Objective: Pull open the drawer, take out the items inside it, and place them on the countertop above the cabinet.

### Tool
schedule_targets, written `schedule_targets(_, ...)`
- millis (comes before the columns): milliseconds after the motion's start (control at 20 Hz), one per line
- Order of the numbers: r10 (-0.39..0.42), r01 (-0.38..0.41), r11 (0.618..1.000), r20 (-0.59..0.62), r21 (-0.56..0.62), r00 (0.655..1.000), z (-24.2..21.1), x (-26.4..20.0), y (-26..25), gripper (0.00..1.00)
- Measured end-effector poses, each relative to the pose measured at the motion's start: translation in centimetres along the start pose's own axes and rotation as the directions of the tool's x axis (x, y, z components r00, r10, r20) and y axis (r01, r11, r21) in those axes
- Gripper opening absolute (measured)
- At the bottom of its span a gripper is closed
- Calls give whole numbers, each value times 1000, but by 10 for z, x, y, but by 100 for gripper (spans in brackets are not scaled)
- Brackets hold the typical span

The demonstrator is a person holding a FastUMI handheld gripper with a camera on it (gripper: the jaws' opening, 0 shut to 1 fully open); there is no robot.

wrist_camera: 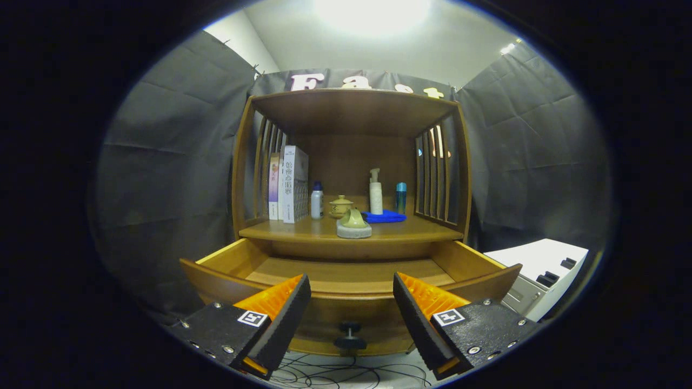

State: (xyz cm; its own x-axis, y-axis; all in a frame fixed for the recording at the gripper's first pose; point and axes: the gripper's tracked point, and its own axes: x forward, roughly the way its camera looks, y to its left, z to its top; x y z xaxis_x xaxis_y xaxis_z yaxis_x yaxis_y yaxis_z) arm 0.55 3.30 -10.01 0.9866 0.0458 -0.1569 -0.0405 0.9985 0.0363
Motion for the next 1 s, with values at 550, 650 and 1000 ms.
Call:
schedule_targets(550, 15, -16, 1000, -81, -11, 997, -74, 7, -1, 95)
schedule_targets(650, 28, -30, 999, -91, -15, 995, -79, 10, 5, 95)
schedule_targets(1000, 39, -40, 999, -92, -15, 995, -83, 26, 13, 95)
